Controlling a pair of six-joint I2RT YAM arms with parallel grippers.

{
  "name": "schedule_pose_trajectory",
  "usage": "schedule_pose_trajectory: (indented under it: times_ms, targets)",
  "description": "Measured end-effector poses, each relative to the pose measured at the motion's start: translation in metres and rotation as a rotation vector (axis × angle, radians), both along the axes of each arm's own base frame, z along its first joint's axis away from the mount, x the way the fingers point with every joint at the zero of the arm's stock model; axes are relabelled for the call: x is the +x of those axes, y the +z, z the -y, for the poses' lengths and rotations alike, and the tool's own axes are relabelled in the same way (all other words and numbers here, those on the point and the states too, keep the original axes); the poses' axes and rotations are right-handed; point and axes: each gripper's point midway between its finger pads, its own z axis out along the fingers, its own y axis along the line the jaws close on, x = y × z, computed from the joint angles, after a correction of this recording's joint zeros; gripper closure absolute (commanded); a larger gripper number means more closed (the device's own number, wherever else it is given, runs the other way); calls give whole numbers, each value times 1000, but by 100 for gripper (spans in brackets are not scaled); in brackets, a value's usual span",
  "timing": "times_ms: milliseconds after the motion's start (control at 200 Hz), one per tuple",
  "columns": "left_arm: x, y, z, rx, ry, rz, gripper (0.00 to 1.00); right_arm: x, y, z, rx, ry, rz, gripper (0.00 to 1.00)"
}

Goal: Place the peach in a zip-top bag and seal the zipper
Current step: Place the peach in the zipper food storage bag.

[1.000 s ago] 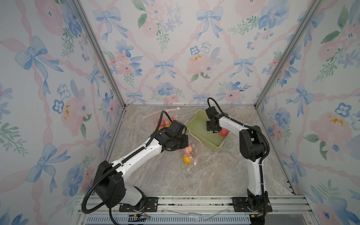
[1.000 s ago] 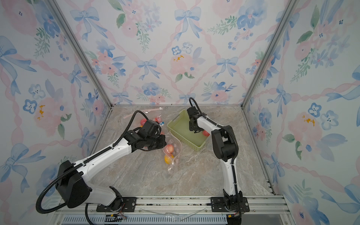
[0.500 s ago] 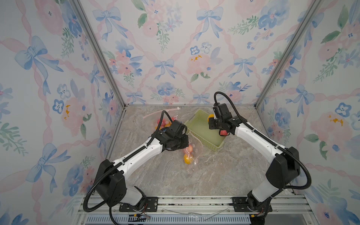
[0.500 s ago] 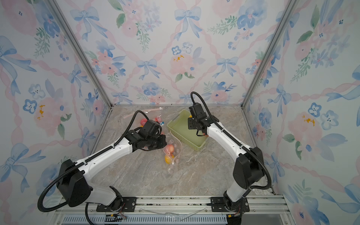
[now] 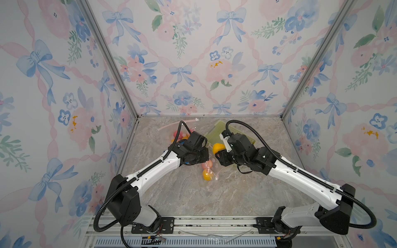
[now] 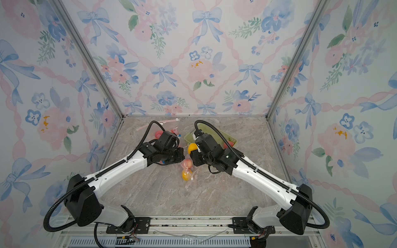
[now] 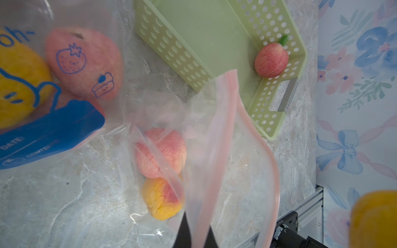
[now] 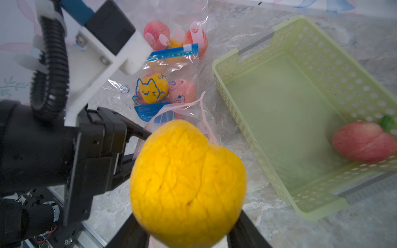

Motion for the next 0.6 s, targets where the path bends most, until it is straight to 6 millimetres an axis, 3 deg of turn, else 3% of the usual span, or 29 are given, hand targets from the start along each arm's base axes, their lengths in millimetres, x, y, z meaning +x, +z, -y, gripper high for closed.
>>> schedule_pose_trajectory:
  times_ms: [200, 395, 600]
  targets:
    - [0, 0, 0, 0, 0, 0, 100, -6, -25, -15, -12, 12, -76, 41]
    - [0, 1, 0, -1, 0, 1, 100, -3, -53, -21, -61, -4, -133, 27]
    - [-1, 5, -1, -8, 0, 10, 100, -2, -56, -19, -70, -8, -136, 24]
